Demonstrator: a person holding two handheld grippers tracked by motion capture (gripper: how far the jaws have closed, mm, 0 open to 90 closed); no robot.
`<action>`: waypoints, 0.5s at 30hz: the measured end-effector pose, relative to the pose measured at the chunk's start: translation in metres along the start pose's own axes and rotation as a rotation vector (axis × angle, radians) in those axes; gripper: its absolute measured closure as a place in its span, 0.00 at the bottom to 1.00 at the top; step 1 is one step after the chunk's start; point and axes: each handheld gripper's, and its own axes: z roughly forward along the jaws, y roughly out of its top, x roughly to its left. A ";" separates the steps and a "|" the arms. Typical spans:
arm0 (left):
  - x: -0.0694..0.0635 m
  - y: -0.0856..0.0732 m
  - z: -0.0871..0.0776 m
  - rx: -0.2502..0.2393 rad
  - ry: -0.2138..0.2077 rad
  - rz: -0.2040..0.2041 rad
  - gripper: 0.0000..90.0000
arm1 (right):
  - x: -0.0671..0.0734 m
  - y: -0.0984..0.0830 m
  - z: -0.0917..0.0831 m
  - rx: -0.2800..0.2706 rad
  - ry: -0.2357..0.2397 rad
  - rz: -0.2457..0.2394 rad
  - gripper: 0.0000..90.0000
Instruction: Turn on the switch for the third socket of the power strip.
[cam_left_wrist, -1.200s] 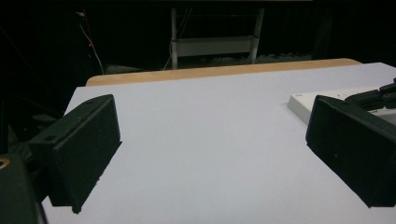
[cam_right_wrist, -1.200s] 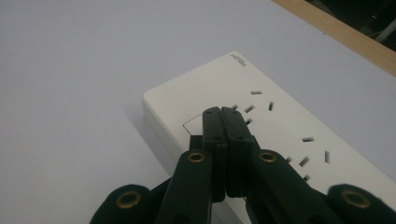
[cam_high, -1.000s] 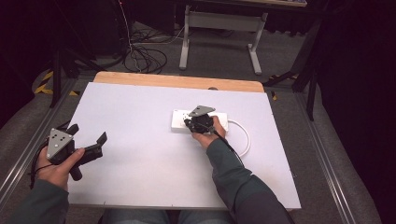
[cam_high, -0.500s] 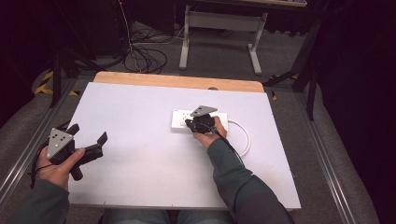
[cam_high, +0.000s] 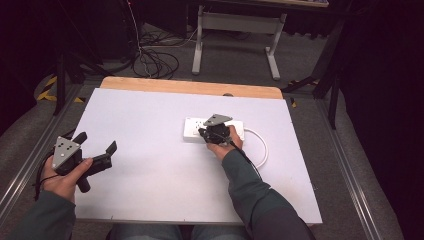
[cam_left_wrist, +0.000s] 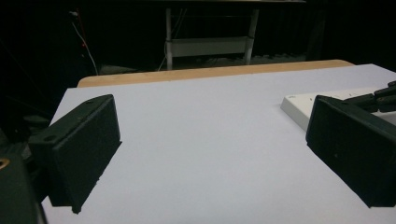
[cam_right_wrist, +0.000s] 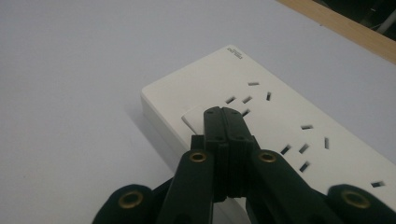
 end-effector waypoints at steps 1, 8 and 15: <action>0.000 0.000 0.000 0.000 0.000 0.000 0.04 | 0.000 0.000 0.000 0.000 -0.001 0.000 1.00; 0.001 0.001 -0.001 -0.001 0.002 0.006 0.04 | 0.000 0.000 -0.001 0.000 -0.012 -0.006 1.00; 0.002 0.001 -0.001 -0.002 -0.001 0.002 0.04 | -0.008 0.006 -0.014 -0.086 -0.016 0.029 1.00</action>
